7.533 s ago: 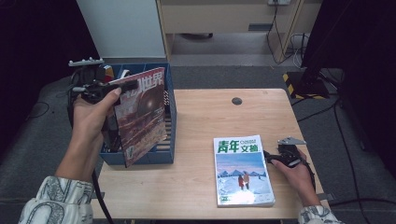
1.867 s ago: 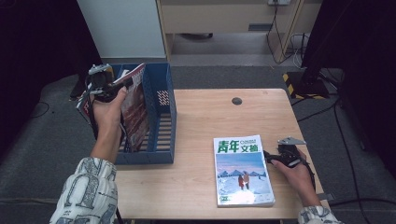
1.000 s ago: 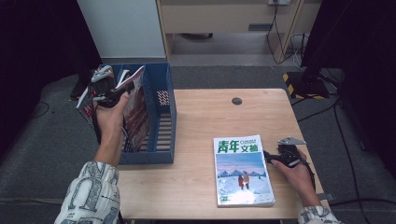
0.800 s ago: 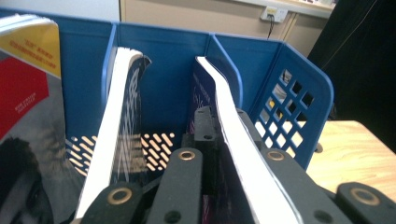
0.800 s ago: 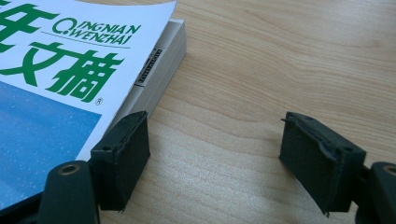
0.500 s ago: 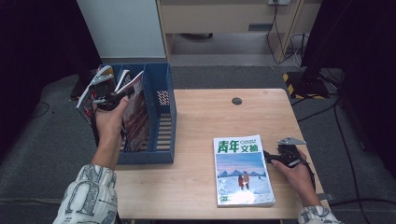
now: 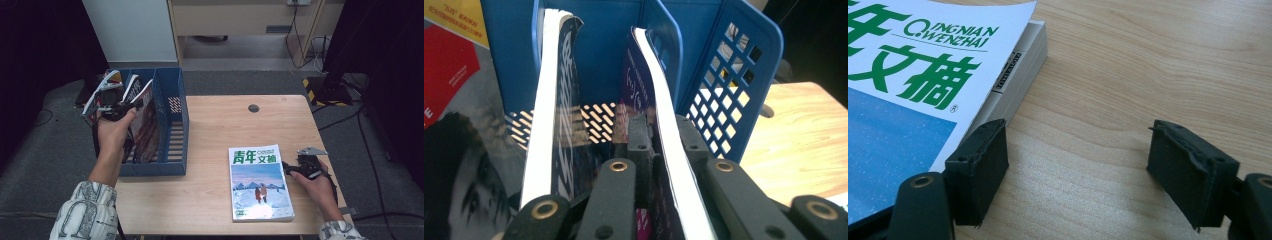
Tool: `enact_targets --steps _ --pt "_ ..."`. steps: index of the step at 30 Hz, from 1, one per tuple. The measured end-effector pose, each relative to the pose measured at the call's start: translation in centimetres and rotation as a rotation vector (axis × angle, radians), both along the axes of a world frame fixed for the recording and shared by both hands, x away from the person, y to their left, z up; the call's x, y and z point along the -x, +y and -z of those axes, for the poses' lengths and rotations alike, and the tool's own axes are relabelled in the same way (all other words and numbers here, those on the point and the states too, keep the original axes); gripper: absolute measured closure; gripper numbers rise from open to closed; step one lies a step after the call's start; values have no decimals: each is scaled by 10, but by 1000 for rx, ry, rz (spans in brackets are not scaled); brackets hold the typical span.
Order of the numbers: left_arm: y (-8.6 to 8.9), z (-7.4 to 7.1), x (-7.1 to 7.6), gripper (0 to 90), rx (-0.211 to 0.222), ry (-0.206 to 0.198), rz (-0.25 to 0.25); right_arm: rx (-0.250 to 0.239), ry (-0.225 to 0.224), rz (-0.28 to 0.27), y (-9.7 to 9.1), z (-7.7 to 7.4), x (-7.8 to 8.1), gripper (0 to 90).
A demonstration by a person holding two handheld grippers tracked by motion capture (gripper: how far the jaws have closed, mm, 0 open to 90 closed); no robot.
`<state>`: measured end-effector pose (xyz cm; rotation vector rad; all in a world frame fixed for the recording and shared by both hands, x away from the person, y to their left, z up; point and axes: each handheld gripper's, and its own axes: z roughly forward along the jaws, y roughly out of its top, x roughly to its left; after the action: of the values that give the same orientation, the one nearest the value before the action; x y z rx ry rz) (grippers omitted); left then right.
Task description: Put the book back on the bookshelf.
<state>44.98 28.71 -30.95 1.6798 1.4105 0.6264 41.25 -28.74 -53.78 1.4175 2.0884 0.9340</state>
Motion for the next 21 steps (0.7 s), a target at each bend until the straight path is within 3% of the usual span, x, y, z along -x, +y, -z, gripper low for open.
enact_targets --steps 21 --pt "10 2 16 802 -15 10 25 3 0 -1 0 0 0 241"
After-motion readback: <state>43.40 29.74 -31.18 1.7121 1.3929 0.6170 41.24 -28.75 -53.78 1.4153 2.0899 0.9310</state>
